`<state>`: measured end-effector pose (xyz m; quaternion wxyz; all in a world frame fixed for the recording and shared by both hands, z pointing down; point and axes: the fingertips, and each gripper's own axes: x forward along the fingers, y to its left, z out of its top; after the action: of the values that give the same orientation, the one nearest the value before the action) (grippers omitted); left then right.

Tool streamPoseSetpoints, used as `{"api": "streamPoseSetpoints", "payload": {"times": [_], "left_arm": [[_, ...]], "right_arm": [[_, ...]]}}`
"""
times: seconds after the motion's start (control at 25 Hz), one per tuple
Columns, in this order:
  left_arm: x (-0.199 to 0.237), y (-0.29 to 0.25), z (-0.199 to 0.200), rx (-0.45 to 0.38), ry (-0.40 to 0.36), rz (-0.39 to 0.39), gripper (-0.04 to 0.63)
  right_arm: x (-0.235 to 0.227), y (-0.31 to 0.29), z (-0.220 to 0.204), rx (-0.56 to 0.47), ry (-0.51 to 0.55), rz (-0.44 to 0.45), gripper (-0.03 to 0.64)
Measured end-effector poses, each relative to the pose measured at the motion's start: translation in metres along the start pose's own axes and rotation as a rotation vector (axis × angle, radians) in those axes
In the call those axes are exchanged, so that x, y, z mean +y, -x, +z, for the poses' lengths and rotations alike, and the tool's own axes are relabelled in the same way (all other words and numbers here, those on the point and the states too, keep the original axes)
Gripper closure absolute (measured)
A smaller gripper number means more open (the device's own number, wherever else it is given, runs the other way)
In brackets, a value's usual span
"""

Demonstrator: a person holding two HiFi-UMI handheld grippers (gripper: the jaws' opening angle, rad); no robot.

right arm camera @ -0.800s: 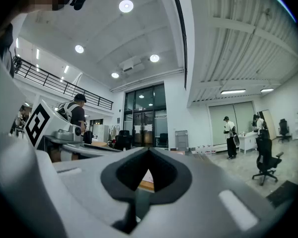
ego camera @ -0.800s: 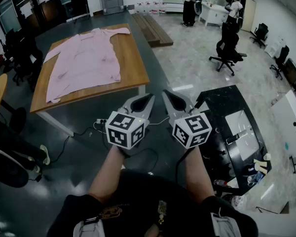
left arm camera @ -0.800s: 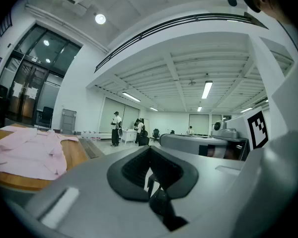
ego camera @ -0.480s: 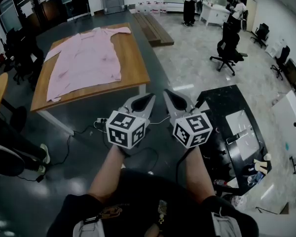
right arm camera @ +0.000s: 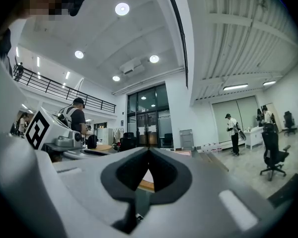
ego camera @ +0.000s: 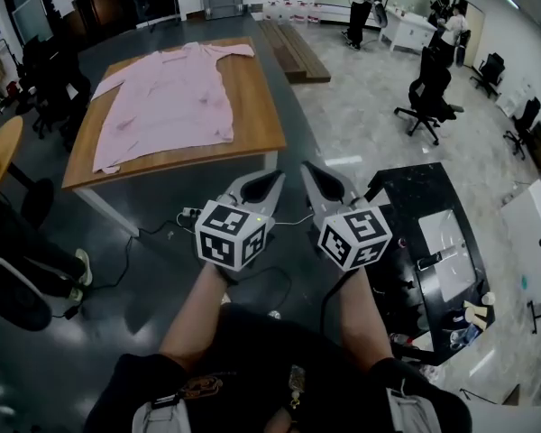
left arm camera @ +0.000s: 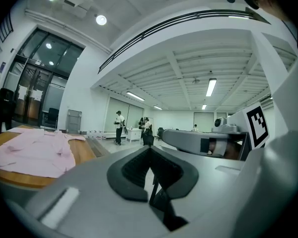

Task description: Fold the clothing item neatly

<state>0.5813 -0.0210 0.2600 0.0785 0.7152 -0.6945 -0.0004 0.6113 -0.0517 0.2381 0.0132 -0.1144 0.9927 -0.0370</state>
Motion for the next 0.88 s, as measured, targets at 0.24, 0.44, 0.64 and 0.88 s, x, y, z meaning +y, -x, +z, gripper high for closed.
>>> {"api": "streamPoseSetpoints", "payload": {"times": [0.24, 0.44, 0.64, 0.88], "left_arm": [[0.028, 0.015, -0.008, 0.010, 0.015, 0.060, 0.588], [0.074, 0.038, -0.019, 0.031, 0.043, 0.147, 0.588], [0.137, 0.072, -0.032, 0.055, 0.068, 0.230, 0.588], [0.216, 0.111, -0.042, 0.073, 0.087, 0.289, 0.588]], "right_arm": [[0.016, -0.024, -0.012, 0.022, -0.027, 0.060, 0.615], [0.042, -0.059, -0.028, 0.060, -0.048, 0.131, 0.615], [0.073, -0.106, -0.046, 0.104, -0.056, 0.178, 0.615], [0.117, -0.174, -0.067, 0.163, -0.053, 0.210, 0.615]]}}
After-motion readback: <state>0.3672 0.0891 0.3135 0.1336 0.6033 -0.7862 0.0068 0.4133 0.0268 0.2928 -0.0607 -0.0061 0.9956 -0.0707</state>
